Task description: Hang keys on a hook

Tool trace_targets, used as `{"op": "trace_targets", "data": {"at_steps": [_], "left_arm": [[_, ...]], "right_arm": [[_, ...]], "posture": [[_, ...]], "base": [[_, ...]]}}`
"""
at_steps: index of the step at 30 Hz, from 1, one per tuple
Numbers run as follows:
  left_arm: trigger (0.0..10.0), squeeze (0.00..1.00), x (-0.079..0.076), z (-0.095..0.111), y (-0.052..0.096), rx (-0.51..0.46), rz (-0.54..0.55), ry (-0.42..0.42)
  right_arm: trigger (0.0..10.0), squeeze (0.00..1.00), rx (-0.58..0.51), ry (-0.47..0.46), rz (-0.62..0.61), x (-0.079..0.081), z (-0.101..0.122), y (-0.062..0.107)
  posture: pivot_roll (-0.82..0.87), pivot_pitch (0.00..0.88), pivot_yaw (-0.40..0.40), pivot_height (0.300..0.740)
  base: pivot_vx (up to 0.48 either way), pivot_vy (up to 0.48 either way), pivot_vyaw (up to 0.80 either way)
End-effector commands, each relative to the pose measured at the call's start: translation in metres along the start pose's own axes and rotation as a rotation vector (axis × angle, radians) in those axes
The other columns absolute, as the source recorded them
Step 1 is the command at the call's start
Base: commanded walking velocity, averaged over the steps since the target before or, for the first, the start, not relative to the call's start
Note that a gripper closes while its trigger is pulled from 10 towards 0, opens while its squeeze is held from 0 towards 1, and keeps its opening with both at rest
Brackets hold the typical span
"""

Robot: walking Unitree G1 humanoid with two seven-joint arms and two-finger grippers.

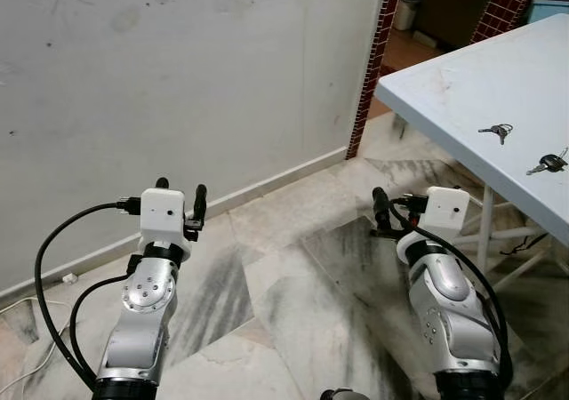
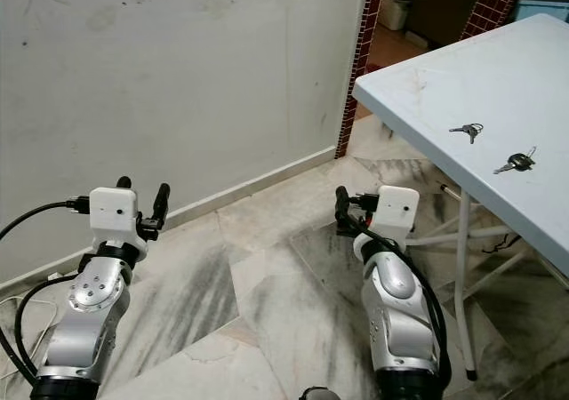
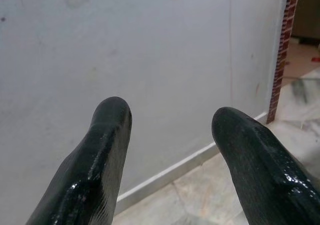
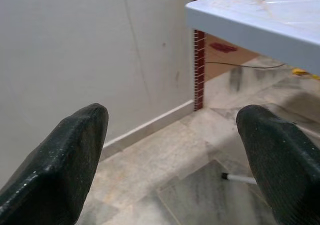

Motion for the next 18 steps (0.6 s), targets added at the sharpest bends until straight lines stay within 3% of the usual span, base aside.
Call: {"op": "trace_targets", "data": {"at_steps": [1, 3, 7, 18], "left_arm": [[10.0, 0.00, 0.006, -0.005, 0.004, 0.026, 0.007, -0.004], [10.0, 0.00, 0.001, -0.012, 0.007, 0.048, -0.015, -0.010], [10.0, 0.00, -0.002, -0.008, 0.007, 0.038, -0.029, -0.018], [10.0, 0.00, 0.008, -0.013, 0.023, 0.056, 0.015, -0.030]], "right_arm": [[10.0, 0.00, -0.006, -0.002, 0.000, 0.003, 0.000, 0.000], [10.0, 0.00, -0.006, -0.009, -0.008, 0.001, -0.002, 0.000], [10.0, 0.00, 0.009, -0.010, 0.002, 0.004, -0.006, -0.001], [10.0, 0.00, 0.003, -0.007, 0.061, 0.019, -0.003, -0.013]], "posture": [[0.06, 0.080, 0.069, 0.740], [0.07, 0.074, 0.067, 0.740], [0.09, 0.087, 0.056, 0.740], [0.16, 0.106, 0.023, 0.740]], "base": [[0.000, 0.000, 0.00], [0.000, 0.000, 0.00], [0.000, 0.000, 0.00], [0.000, 0.000, 0.00]]}}
Point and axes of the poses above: a point about 5 cm out from each wrist's last joint towards the gripper, its own y axis pointing back from the gripper into the wrist, its own z axis along the axis of the wrist's last joint, x = y × z, the point moved 5 cm from there along -y, pointing out of the wrist towards the gripper, and after that the axes turned 7 degrees about y, right-handed, at the moved point
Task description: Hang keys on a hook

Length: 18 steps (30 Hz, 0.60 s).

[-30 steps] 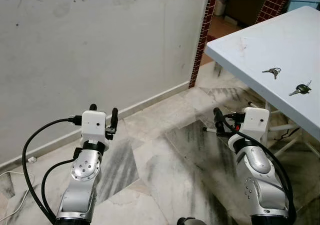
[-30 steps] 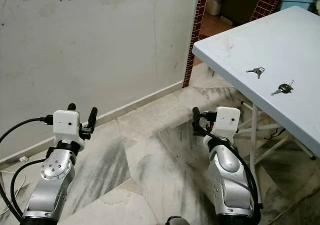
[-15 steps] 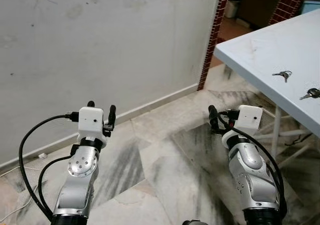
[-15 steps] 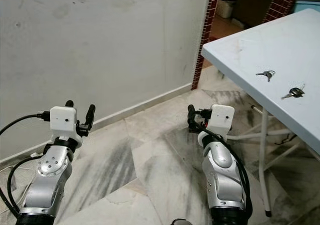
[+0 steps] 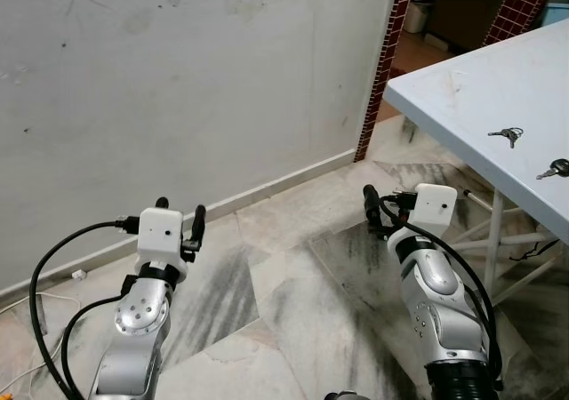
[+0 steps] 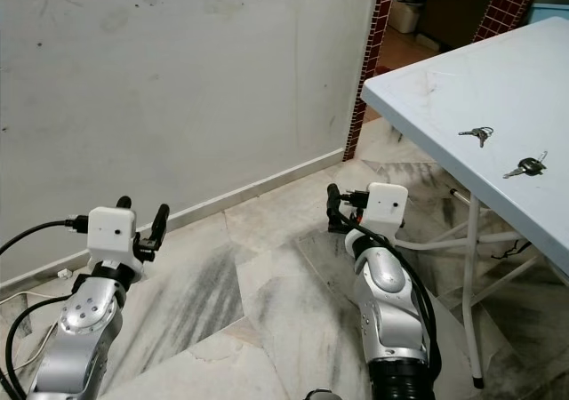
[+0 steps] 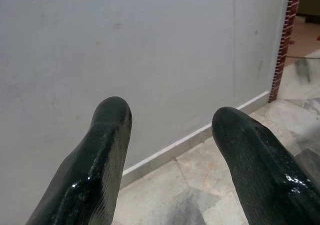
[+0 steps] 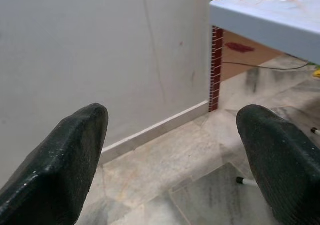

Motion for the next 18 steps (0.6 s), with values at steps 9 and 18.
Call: {"op": "trace_targets", "data": {"at_steps": [9, 18], "left_arm": [[10.0, 0.00, 0.015, 0.003, 0.006, -0.015, 0.090, -0.020], [10.0, 0.00, 0.001, 0.007, -0.008, -0.030, 0.055, -0.007]], "right_arm": [[10.0, 0.00, 0.003, -0.008, 0.035, 0.012, -0.001, -0.003], [10.0, 0.00, -0.015, 0.028, -0.037, -0.015, 0.002, 0.000]], "posture": [[0.16, 0.105, 0.019, 0.740], [0.09, 0.100, 0.032, 0.740]], "base": [[0.000, 0.000, 0.00], [0.000, 0.000, 0.00]]}}
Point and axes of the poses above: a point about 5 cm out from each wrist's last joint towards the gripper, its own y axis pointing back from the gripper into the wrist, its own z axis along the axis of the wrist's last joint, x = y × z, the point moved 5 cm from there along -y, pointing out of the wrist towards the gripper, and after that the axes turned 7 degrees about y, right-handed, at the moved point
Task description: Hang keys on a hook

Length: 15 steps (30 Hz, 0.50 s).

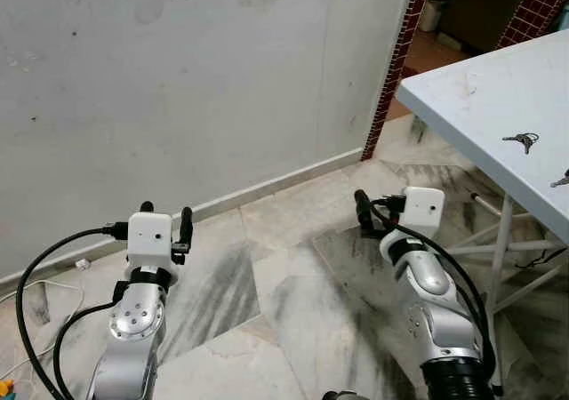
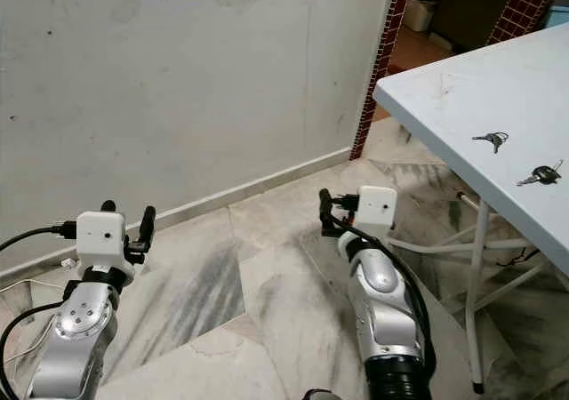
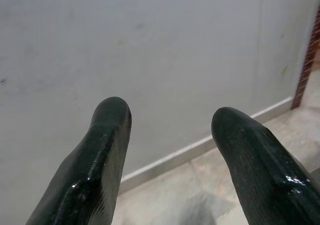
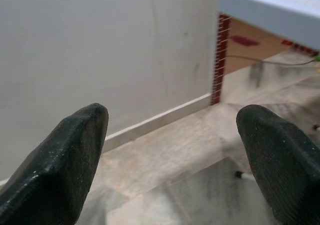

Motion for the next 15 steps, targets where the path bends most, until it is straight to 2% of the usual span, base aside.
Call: {"op": "trace_targets", "data": {"at_steps": [1, 3, 6, 11, 15], "left_arm": [[10.0, 0.00, -0.004, -0.001, -0.003, 0.000, -0.009, -0.005], [10.0, 0.00, -0.013, 0.000, -0.006, -0.005, -0.035, 0.015], [10.0, 0.00, -0.017, 0.001, -0.008, -0.005, -0.044, 0.023], [10.0, 0.00, -0.040, 0.003, -0.013, -0.001, -0.098, 0.055], [10.0, 0.00, -0.040, 0.004, -0.014, -0.012, -0.124, 0.045]], "right_arm": [[10.0, 0.00, -0.031, 0.006, -0.025, -0.007, 0.009, -0.001], [10.0, 0.00, -0.030, 0.017, -0.053, -0.017, 0.010, 0.002], [10.0, 0.00, -0.027, 0.016, -0.059, -0.021, 0.011, 0.002], [10.0, 0.00, -0.023, 0.059, -0.097, -0.040, 0.014, 0.007], [10.0, 0.00, -0.017, 0.046, -0.104, -0.039, 0.015, 0.011]], "posture": [[0.07, 0.096, 0.035, 0.740], [0.04, 0.093, 0.038, 0.740], [0.04, 0.094, 0.039, 0.740], [-0.02, 0.141, 0.001, 0.740], [-0.04, 0.136, 0.003, 0.740]], "base": [[0.000, 0.000, 0.00], [0.000, 0.000, 0.00], [0.000, 0.000, 0.00], [0.000, 0.000, 0.00], [0.000, 0.000, 0.00]]}}
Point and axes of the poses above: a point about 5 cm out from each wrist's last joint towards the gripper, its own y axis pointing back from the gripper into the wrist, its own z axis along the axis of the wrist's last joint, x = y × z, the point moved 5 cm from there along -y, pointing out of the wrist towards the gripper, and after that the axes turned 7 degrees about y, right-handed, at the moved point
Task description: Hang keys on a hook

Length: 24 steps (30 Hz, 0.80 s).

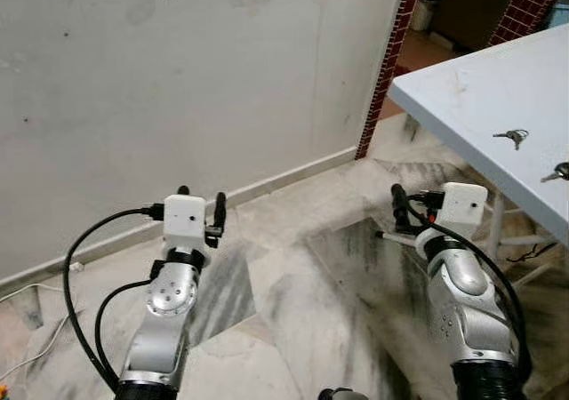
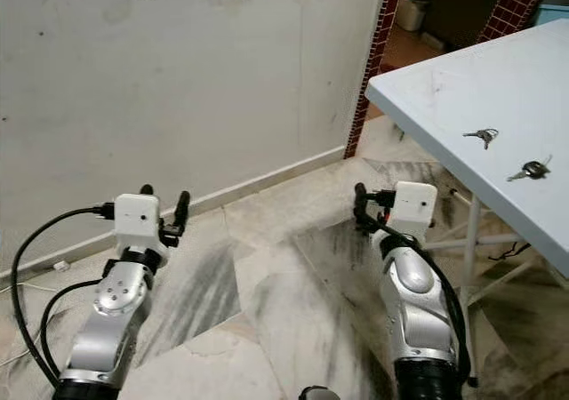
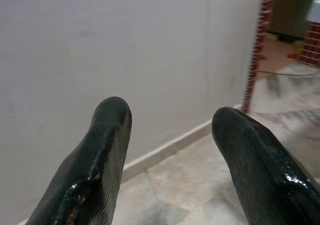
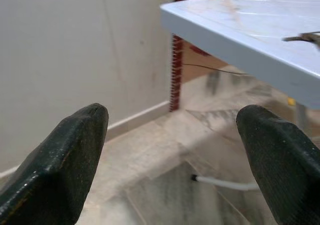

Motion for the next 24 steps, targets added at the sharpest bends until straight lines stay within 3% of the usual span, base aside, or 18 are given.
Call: {"op": "trace_targets", "data": {"at_steps": [1, 7, 9, 14, 17, 24], "left_arm": [[10.0, 0.00, 0.004, 0.002, -0.002, -0.006, -0.008, -0.015], [10.0, 0.00, 0.017, 0.006, -0.006, -0.025, 0.017, -0.029], [10.0, 0.00, 0.019, -0.002, -0.002, -0.012, 0.035, -0.043], [10.0, 0.00, 0.015, -0.004, 0.003, -0.010, 0.034, -0.025], [10.0, 0.00, 0.009, -0.004, 0.003, -0.015, 0.006, -0.057], [10.0, 0.00, 0.007, 0.000, 0.000, -0.030, 0.005, -0.037]], "right_arm": [[10.0, 0.00, -0.008, -0.004, -0.004, 0.000, 0.004, 0.003], [10.0, 0.00, -0.020, 0.003, 0.009, 0.011, 0.006, 0.002], [10.0, 0.00, -0.010, 0.013, 0.007, 0.012, 0.002, 0.006], [10.0, 0.00, -0.023, 0.032, 0.009, 0.010, 0.005, 0.010], [10.0, 0.00, -0.018, 0.013, -0.011, 0.006, 0.003, 0.010], [10.0, 0.00, -0.007, 0.003, 0.004, 0.011, 0.003, 0.008]], "posture": [[-0.04, 0.131, 0.004, 0.740], [-0.03, 0.095, -0.006, 0.740], [-0.03, 0.078, -0.007, 0.740], [-0.03, 0.084, 0.001, 0.740], [-0.02, 0.078, 0.004, 0.740], [-0.01, 0.080, 0.004, 0.740]], "base": [[0.000, 0.000, 0.00], [0.000, 0.000, 0.00], [0.000, 0.000, 0.00], [0.000, 0.000, 0.00], [0.000, 0.000, 0.00], [0.000, 0.000, -0.11]]}}
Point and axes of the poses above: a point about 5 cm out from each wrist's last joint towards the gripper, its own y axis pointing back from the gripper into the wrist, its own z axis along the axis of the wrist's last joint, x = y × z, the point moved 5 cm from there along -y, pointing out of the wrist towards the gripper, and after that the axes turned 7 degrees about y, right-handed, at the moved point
